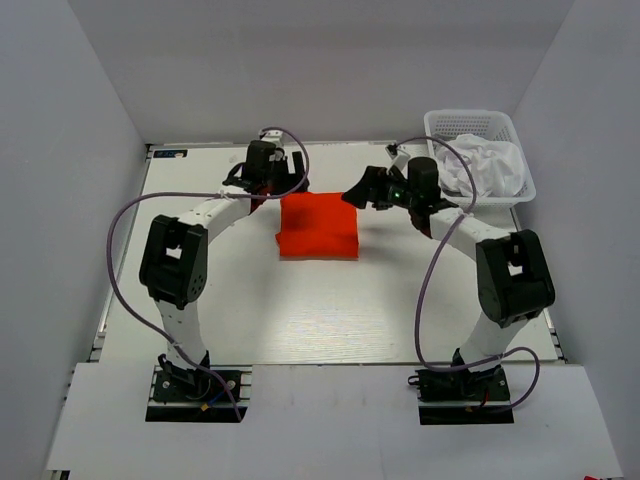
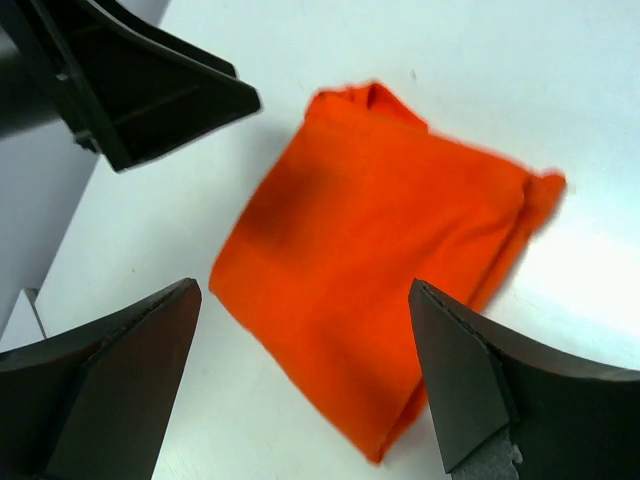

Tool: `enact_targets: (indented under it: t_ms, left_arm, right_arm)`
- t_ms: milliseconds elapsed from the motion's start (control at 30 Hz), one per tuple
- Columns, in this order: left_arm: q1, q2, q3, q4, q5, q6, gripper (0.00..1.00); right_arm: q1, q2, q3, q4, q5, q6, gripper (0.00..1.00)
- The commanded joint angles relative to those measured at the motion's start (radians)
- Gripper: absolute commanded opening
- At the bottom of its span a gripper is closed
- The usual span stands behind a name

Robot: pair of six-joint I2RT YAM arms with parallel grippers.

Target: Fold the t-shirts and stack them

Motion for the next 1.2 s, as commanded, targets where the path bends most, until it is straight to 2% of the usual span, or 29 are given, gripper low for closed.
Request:
enact_targets:
  t_ms: [0,100,167,367,467,500,700,733,767,967,1033,1167]
  left_arm:
    - [-0.005,-0.052,-0.083,-0.087,0.015,0.071,1.0]
    - [-0.005,-0.052,-0.135,-0.119,0.001,0.053,1.0]
    - [-0.005,-0.072,-0.191,-0.083,0.001,0.053,1.0]
    - [-0.014,-0.028,-0.216,-0.085,0.024,0.062,0.83]
    - [-0.025,-0.006,-0.228,-0.07,0.041,0.082,0.7]
    - [-0.036,0.005,-0.228,-0.085,0.041,0.082,0.59]
    - [-0.06,0.092,-0.169,-0.135,0.06,0.097,0.17]
    - [-0.06,0.104,-0.153,-0.145,0.031,0.097,0.04]
    - [-0.06,0.104,-0.144,-0.156,0.014,0.082,0.0]
    - [-0.025,0.085,-0.024,-0.27,-0.209,0.091,0.0]
    - [0.001,0.075,0.005,-0.279,-0.337,0.132,0.0]
    - [0.059,0.08,0.106,-0.331,-0.454,0.211,0.0]
  right_arm:
    - [-0.004,-0.043,-0.115,0.043,0.065,-0.035,0.9]
    - [0.0,-0.073,-0.154,0.011,0.09,-0.043,0.9]
    - [0.002,-0.094,-0.162,0.014,0.076,-0.04,0.9]
    - [-0.001,-0.085,-0.19,0.019,0.05,-0.023,0.9]
    - [-0.007,-0.091,-0.204,0.031,0.045,-0.006,0.9]
    - [-0.006,-0.093,-0.211,0.028,0.048,-0.002,0.9]
    - [-0.009,-0.149,-0.228,0.028,0.062,-0.008,0.9]
    - [-0.01,-0.161,-0.227,0.023,0.063,-0.014,0.9]
    - [-0.007,-0.169,-0.228,0.02,0.063,-0.015,0.9]
    - [-0.006,-0.238,-0.243,-0.009,0.106,-0.057,0.9]
    - [-0.007,-0.261,-0.248,-0.015,0.126,-0.075,0.9]
    - [-0.009,-0.292,-0.245,-0.035,0.172,-0.113,0.9]
